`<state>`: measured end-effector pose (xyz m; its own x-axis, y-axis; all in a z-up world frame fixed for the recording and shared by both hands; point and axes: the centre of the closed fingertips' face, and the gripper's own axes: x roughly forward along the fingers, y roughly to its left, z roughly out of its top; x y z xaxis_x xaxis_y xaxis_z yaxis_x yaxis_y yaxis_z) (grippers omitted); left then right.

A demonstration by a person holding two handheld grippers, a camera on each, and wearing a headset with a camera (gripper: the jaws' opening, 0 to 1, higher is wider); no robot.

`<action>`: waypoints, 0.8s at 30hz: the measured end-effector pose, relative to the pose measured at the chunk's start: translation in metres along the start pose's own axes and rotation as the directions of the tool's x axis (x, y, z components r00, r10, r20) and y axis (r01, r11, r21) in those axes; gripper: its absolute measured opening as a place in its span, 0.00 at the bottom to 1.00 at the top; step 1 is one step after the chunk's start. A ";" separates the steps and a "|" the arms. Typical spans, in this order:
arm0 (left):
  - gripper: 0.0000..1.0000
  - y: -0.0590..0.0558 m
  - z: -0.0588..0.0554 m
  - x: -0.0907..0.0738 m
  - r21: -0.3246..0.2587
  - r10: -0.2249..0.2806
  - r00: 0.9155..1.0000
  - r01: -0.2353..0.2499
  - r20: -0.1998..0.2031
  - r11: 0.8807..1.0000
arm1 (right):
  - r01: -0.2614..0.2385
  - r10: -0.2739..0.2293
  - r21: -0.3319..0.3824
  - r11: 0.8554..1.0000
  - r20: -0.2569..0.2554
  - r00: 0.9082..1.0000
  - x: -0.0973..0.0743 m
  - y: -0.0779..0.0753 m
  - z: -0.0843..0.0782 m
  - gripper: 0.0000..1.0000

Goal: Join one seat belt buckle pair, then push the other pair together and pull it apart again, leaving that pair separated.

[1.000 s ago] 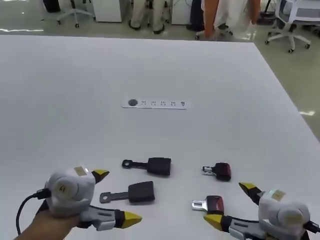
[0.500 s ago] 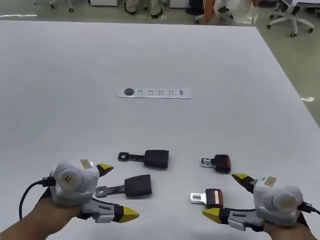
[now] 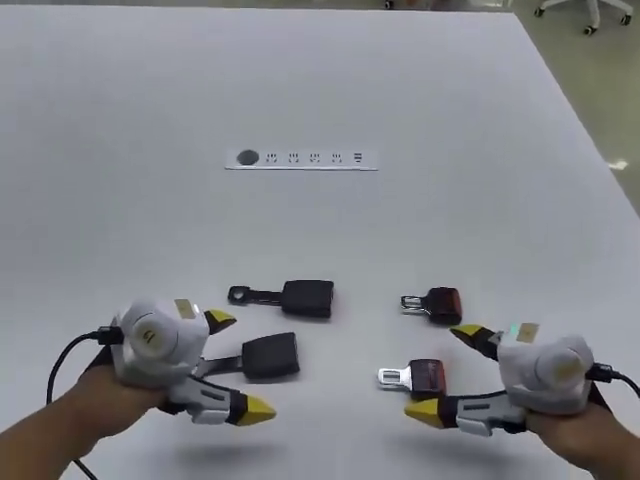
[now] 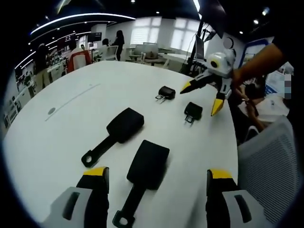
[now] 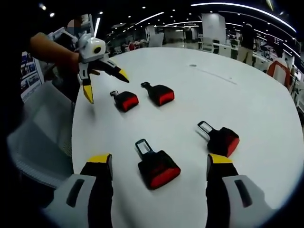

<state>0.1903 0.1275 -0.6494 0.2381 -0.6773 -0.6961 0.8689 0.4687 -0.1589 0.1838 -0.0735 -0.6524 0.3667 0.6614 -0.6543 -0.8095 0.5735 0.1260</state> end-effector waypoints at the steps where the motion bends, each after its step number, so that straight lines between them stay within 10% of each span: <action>1: 0.85 0.001 -0.002 0.003 0.005 -0.005 1.000 0.005 -0.001 1.000 | -0.008 0.008 -0.004 1.000 -0.008 1.000 0.001 0.000 -0.001 0.79; 24: 0.76 0.008 -0.018 0.029 0.100 -0.048 0.996 0.055 -0.076 0.993 | -0.168 0.147 -0.140 0.976 -0.144 0.979 0.017 0.003 -0.031 0.61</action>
<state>0.1961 0.1215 -0.6839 0.1625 -0.6541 -0.7387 0.9200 0.3711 -0.1262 0.1733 -0.0752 -0.6858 0.1735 0.6620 -0.7292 -0.9156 0.3812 0.1282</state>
